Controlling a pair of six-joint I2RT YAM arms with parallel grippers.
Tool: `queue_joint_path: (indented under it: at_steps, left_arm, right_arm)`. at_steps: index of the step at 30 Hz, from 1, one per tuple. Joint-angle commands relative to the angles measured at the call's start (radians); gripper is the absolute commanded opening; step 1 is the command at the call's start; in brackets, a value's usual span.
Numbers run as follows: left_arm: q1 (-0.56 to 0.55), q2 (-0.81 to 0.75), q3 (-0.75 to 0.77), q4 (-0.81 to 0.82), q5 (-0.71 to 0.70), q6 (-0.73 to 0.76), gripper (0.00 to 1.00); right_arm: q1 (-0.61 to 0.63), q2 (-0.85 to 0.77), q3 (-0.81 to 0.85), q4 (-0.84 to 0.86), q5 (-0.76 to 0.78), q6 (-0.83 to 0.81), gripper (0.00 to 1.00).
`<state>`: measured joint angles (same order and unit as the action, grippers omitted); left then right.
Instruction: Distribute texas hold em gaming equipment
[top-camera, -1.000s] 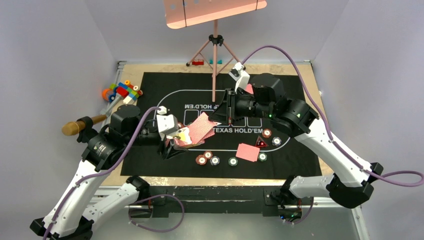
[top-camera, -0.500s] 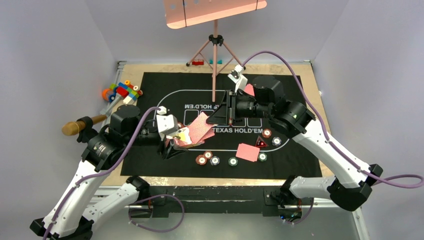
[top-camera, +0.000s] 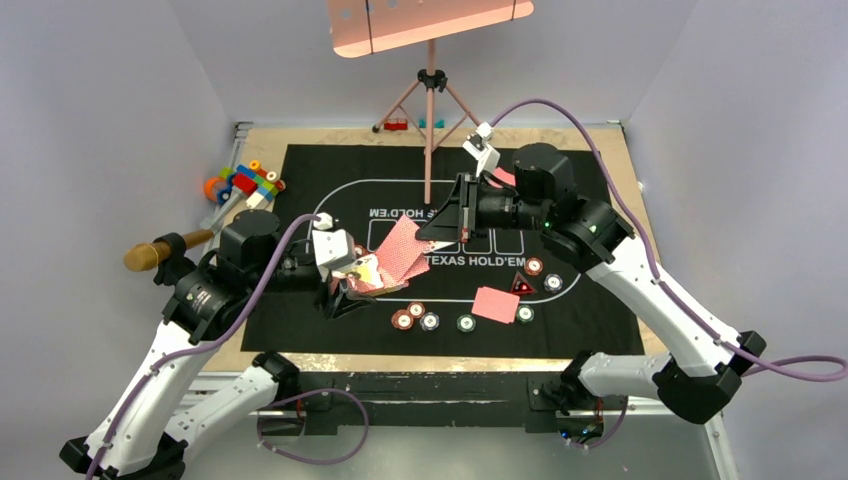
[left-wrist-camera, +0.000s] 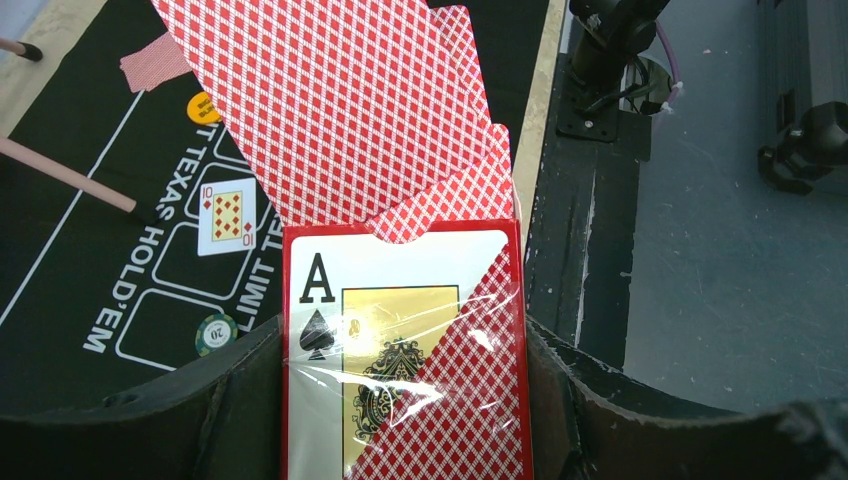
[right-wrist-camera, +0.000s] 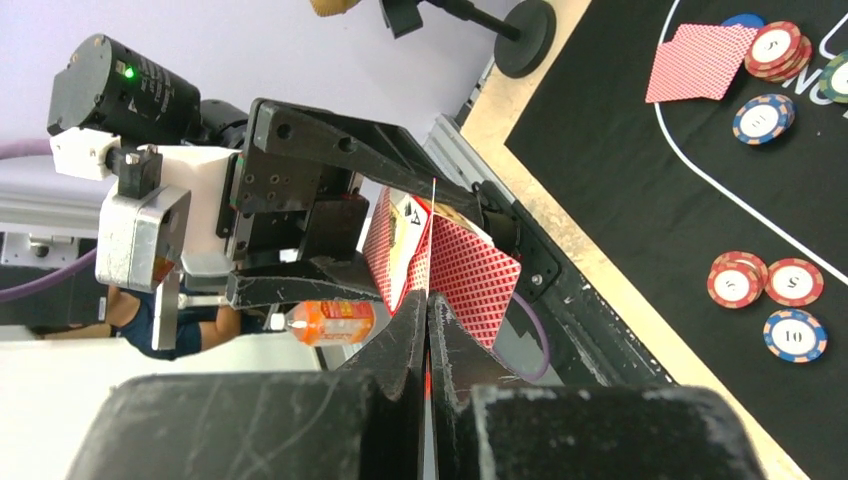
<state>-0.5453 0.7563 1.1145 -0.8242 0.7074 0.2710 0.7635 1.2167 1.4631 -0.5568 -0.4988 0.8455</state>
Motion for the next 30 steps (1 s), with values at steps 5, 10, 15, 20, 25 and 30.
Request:
queue_joint_path:
  at_steps: [5,10,15,20,25,30]
  left_arm:
    - [0.004,-0.013,0.004,0.045,0.026,0.001,0.0]
    - [0.004,-0.012,0.006,0.044,0.026,0.001,0.0]
    - [0.005,-0.013,0.007,0.04,0.026,0.002,0.0]
    - [0.004,-0.011,0.01,0.041,0.031,0.001,0.0]
    - [0.005,-0.015,0.014,0.037,0.034,-0.001,0.0]
    - [0.004,-0.02,0.015,0.027,0.035,0.001,0.0]
  right_arm:
    - [-0.077,-0.027,0.026,0.061,-0.067,0.041,0.0]
    - [-0.106,-0.017,0.046,0.09,-0.111,0.065,0.0]
    - [-0.169,-0.025,0.036,0.108,-0.14,0.078,0.0]
    - [-0.23,-0.018,0.046,0.132,-0.162,0.088,0.0]
    - [-0.313,0.019,0.073,0.105,-0.15,0.011,0.0]
    - [-0.331,0.114,0.091,0.01,0.002,-0.156,0.0]
